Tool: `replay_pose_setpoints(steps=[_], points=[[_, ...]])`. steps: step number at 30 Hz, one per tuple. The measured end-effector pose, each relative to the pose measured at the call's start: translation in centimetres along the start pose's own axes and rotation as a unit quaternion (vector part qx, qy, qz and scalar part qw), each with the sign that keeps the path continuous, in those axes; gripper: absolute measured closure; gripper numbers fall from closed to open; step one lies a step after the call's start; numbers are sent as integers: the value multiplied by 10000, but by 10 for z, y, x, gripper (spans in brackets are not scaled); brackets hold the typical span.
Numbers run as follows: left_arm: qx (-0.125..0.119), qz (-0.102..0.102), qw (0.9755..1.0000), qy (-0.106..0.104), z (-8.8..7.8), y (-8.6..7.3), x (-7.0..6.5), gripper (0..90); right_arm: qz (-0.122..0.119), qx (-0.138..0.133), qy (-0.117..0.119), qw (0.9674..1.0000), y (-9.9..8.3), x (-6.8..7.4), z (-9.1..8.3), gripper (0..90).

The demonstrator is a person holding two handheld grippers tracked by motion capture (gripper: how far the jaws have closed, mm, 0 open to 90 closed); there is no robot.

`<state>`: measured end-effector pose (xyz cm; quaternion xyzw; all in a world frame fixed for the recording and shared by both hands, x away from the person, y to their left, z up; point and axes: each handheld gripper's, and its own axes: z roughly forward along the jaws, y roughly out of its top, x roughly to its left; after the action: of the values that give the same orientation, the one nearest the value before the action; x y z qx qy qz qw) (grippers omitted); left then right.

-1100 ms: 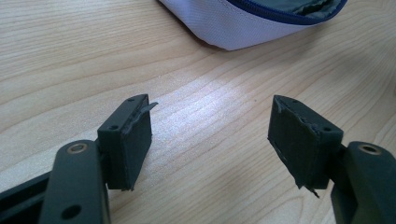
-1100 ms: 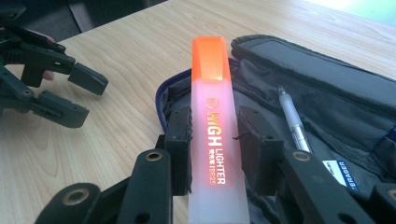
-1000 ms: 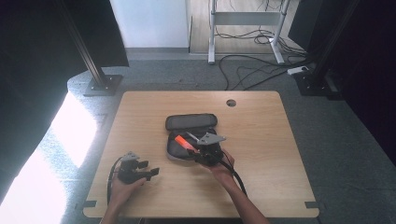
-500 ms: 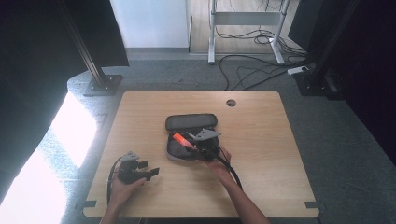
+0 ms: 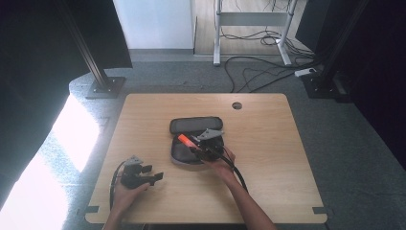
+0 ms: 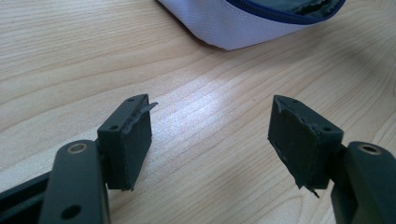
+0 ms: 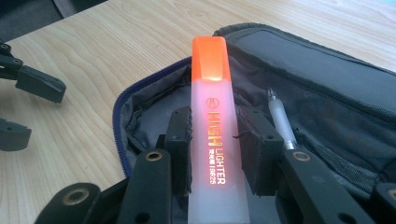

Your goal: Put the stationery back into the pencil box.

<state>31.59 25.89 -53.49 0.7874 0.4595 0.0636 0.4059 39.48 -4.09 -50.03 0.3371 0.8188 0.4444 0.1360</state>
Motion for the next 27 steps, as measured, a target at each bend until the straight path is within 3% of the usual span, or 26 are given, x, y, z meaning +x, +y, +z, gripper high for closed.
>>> replay_pose_setpoints(steps=[27], points=[[12, 11, 10000, -21, 0, 0, 0, 304, -46, 286, -131, 9995, -8, -3, 21, 655]])
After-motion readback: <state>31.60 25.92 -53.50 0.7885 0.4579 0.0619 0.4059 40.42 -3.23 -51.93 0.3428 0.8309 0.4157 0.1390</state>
